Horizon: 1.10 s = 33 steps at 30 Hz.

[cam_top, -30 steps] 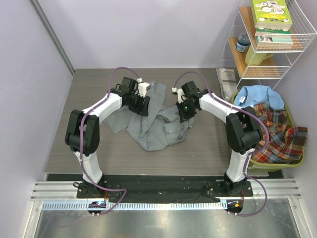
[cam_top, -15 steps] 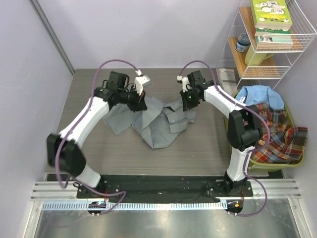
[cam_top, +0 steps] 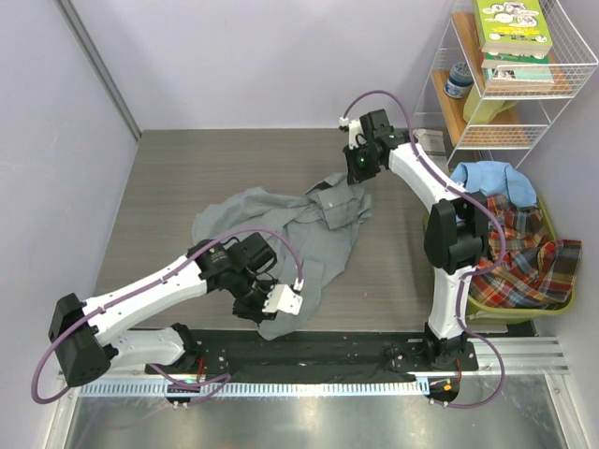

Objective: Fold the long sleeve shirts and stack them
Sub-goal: Flatten the shirt out

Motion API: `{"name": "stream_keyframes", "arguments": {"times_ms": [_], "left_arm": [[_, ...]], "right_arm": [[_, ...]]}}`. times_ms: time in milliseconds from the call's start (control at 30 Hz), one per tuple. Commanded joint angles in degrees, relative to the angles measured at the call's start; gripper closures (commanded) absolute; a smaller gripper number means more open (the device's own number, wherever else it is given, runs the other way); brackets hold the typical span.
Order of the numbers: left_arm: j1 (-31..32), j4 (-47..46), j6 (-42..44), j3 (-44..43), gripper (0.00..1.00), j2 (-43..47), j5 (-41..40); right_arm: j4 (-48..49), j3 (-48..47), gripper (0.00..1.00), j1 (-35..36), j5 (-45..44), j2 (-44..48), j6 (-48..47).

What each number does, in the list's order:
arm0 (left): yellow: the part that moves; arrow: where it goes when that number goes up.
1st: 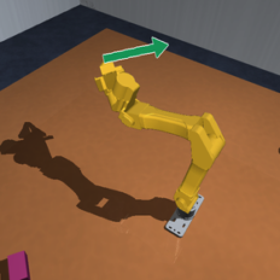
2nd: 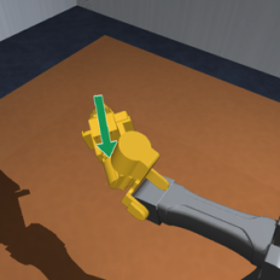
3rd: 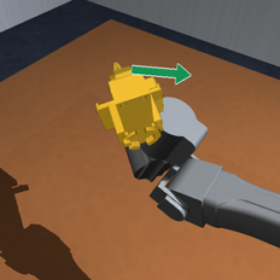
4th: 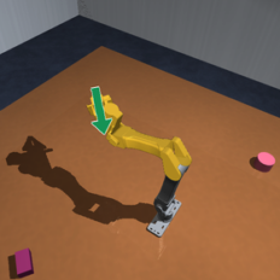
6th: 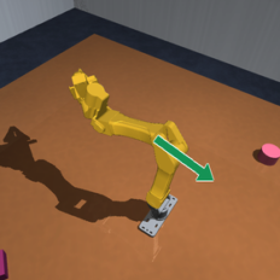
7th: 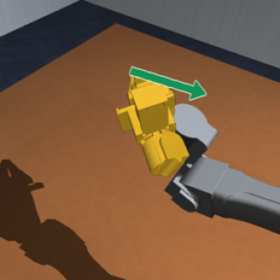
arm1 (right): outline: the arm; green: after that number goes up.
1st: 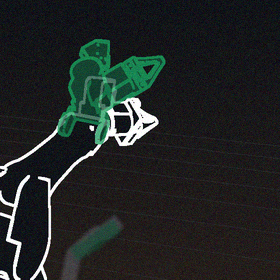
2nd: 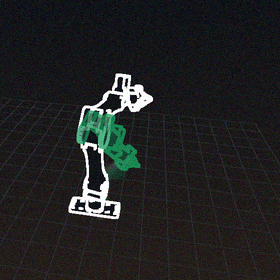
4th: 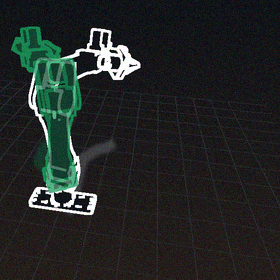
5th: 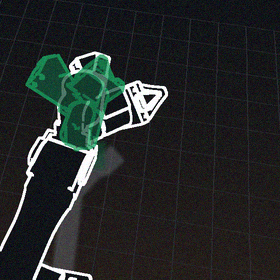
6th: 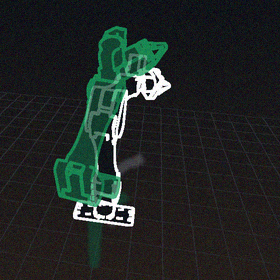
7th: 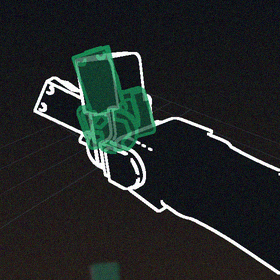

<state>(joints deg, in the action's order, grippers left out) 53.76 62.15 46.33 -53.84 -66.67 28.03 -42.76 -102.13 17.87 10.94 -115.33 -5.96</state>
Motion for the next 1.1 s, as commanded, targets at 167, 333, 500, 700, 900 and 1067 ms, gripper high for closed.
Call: {"name": "stream_keyframes", "arguments": {"times_ms": [167,333,500,700,900,1067], "left_arm": [[-31.76,-10.56,-10.64,-9.50,0.47,-10.89,0.45],[-39.87,-12.93,-8.81,-11.20,0.36,-19.71,-4.11],[-39.70,-17.93,-6.95,-7.42,0.31,-23.31,-7.55],[-39.17,-24.26,-4.32,-3.64,0.31,-26.66,-14.22],[-38.47,-25.85,-1.86,-0.91,0.49,-28.86,-17.92],[-38.38,-19.19,0.60,-1.61,0.94,-28.78,-16.79]], "right_arm": [[-6.10,-7.64,0.99,-0.29,7.60,2.65,-2.22],[-6.89,-9.84,0.99,-0.29,9.63,6.86,-1.16],[-6.90,-14.32,0.99,-0.46,9.28,10.21,-0.29],[-5.93,-17.14,0.99,-0.38,7.78,12.76,0.95],[-6.10,-16.88,0.99,-0.38,10.15,15.92,-0.28],[-6.37,-15.30,0.99,-0.38,12.43,19.52,-1.77]]}}
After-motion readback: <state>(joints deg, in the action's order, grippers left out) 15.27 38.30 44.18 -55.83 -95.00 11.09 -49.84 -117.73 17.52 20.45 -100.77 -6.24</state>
